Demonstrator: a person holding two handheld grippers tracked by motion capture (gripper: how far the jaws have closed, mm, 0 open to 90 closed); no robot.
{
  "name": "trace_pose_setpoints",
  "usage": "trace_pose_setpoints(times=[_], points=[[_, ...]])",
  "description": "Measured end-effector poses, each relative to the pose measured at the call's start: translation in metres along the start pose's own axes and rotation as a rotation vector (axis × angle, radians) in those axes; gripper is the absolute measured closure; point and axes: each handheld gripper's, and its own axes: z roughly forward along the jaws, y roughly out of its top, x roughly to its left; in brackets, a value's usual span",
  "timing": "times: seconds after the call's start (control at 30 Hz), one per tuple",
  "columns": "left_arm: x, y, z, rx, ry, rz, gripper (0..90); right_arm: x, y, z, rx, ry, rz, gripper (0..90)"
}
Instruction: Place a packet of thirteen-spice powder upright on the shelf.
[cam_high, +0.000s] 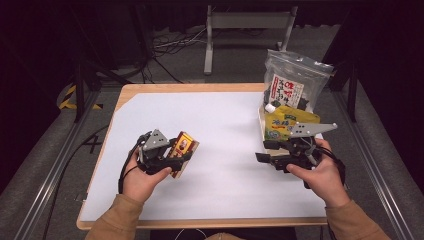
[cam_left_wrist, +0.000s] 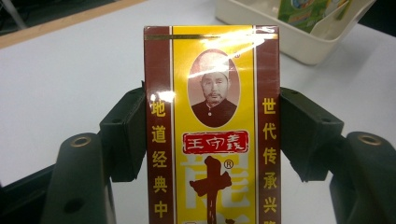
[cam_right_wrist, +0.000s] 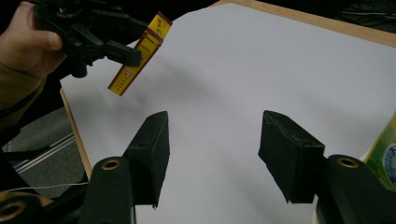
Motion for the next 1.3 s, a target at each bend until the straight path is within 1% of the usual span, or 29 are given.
trace_pose_setpoints(times=[0.07,0.1,0.13,0.17,0.23,0.3,0.33,0.4,0.47,0.5,0.57,0.6,0.67,0.73,0.77,0.83,0.9,1.0,1.03,1.17,1.3], points=[[-0.004,0.001,0.003,-0.021,-0.008,0.021,32.4,0.001,0.004,0.003,0.005,0.001,-0.002,43.5],[-0.006,0.001,0.005,-0.033,-0.011,0.023,32.3,0.002,0.005,0.005,0.010,0.001,-0.001,43.5],[-0.008,0.001,0.007,-0.038,-0.010,0.031,32.3,0.003,0.007,0.006,0.015,0.003,-0.003,43.5],[-0.011,0.002,0.008,-0.052,-0.008,0.042,32.3,0.003,0.009,0.008,0.018,0.004,-0.003,43.5],[-0.014,0.002,0.011,-0.083,-0.018,0.049,32.3,0.005,0.012,0.010,0.023,0.007,-0.007,43.4],[-0.018,0.003,0.013,-0.089,-0.039,0.041,32.3,0.005,0.015,0.012,0.027,0.006,-0.009,43.3],[-0.019,0.003,0.014,-0.097,-0.041,0.048,32.3,0.006,0.016,0.012,0.029,0.007,-0.009,43.0],[-0.022,0.003,0.016,-0.093,-0.049,0.063,32.3,0.006,0.018,0.013,0.034,0.009,-0.002,42.3],[-0.024,0.003,0.018,-0.095,-0.057,0.064,32.3,0.006,0.019,0.015,0.042,0.007,0.002,41.8],[-0.026,0.003,0.020,-0.089,-0.068,0.059,32.3,0.006,0.020,0.015,0.043,0.008,0.002,41.9],[-0.027,0.003,0.021,-0.093,-0.076,0.067,32.3,0.006,0.021,0.016,0.048,0.008,0.007,42.6],[-0.029,0.003,0.022,-0.086,-0.086,0.065,32.3,0.007,0.022,0.017,0.052,0.005,0.011,43.1],[-0.033,0.003,0.023,-0.090,-0.101,0.068,32.3,0.007,0.025,0.018,0.058,0.005,0.019,43.4],[-0.038,0.004,0.023,-0.081,-0.119,0.080,32.3,0.009,0.029,0.021,0.064,0.003,0.035,43.6],[-0.038,0.004,0.023,-0.081,-0.119,0.080,32.3,0.010,0.031,0.023,0.068,0.002,0.045,44.3],[-0.043,0.005,0.023,-0.081,-0.131,0.103,32.3,0.012,0.034,0.026,0.075,0.011,0.078,44.9],[-0.047,0.005,0.023,-0.080,-0.138,0.104,32.2,0.013,0.038,0.029,0.083,0.014,0.101,45.8],[-0.052,0.005,0.024,-0.070,-0.142,0.120,32.3,0.014,0.043,0.036,0.097,0.025,0.132,46.8],[-0.054,0.004,0.024,-0.068,-0.140,0.131,32.3,0.015,0.044,0.038,0.101,0.028,0.137,46.8],[-0.058,0.003,0.025,-0.064,-0.140,0.150,32.2,0.018,0.047,0.048,0.119,0.035,0.143,45.0],[-0.061,0.003,0.025,-0.066,-0.142,0.155,32.2,0.020,0.049,0.054,0.125,0.040,0.143,43.6]])
